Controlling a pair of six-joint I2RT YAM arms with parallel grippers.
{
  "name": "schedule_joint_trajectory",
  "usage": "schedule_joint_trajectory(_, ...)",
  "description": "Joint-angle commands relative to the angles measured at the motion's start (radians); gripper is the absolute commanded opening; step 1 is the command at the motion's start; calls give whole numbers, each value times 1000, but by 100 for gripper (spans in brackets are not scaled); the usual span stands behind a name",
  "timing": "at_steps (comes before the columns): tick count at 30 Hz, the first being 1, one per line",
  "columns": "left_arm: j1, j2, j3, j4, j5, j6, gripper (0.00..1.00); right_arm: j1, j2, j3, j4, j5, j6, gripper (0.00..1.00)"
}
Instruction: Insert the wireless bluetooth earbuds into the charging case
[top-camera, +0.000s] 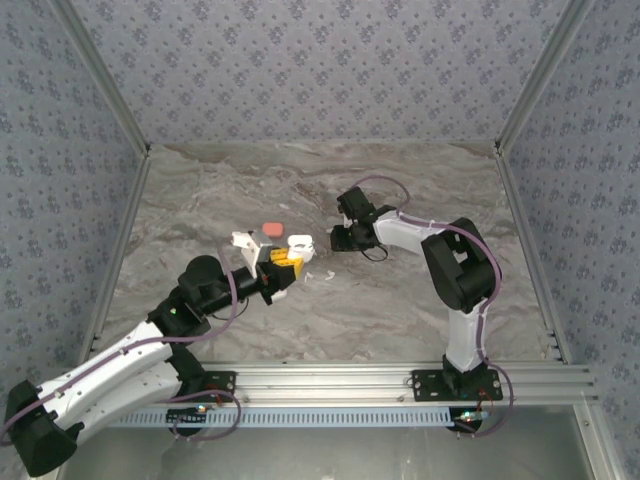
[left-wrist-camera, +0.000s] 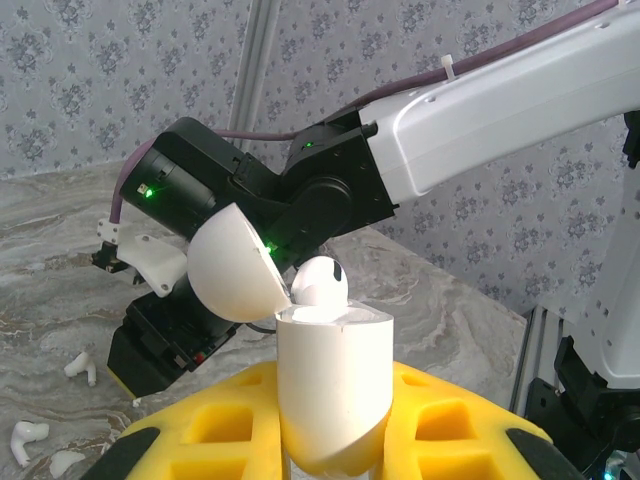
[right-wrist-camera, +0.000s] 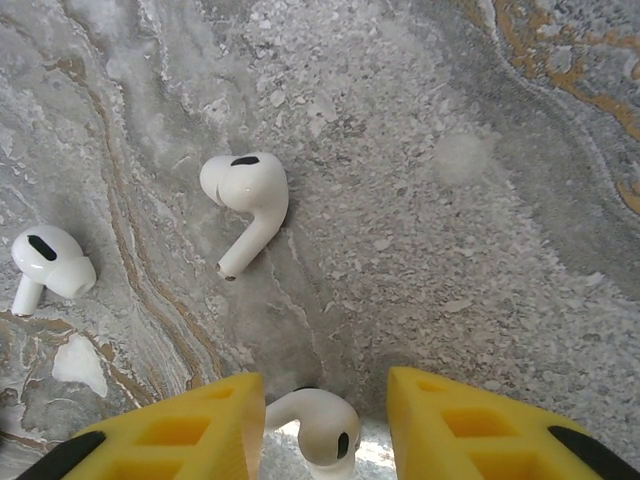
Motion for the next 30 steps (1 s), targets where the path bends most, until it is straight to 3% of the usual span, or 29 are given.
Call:
schedule_joint_trajectory(1, -9, -4, 3, 15, -5, 7, 0, -2, 17, 9, -32, 0, 11, 37)
schedule_joint_trajectory(20, -9, 3, 1, 18, -4, -3, 0, 5, -2, -11, -52, -14, 4, 21)
schedule_joint_trajectory(30, -9, 8, -8, 36, -3, -10, 0, 17, -301, -120, -51, 91, -88, 21)
